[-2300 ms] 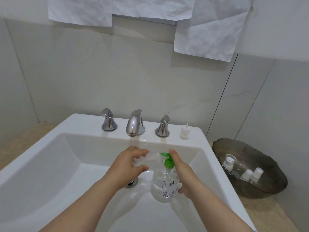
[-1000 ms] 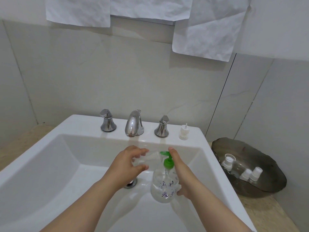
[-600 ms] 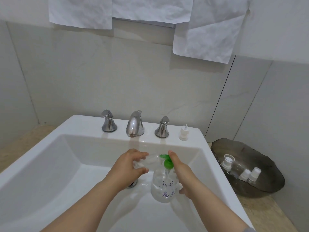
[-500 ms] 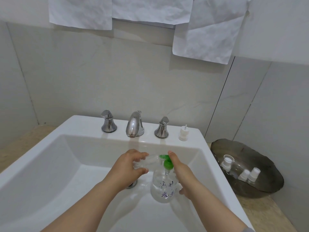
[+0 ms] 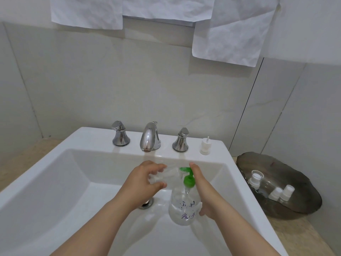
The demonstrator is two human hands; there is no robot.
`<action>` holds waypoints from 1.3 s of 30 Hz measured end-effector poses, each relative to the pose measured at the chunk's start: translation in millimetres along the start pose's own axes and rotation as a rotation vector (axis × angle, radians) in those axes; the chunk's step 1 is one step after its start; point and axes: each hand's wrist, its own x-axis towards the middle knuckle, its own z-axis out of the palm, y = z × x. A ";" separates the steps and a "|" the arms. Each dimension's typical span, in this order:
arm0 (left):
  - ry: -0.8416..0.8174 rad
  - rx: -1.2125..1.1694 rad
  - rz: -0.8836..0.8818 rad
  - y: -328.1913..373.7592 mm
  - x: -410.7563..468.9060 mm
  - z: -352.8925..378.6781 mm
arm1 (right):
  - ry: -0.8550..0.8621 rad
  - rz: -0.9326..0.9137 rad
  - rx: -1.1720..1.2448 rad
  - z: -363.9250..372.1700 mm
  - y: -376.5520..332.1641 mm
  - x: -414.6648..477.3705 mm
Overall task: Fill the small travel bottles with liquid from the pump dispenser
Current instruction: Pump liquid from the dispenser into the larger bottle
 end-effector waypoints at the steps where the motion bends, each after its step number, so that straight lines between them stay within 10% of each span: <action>1: 0.001 0.003 0.002 0.2 -0.1 0.0 | 0.007 0.002 -0.005 0.1 0.8 1.7; 39: -0.021 0.001 -0.029 -1.0 -4.9 4.0 | 0.049 -0.062 -0.081 -1.4 11.1 7.6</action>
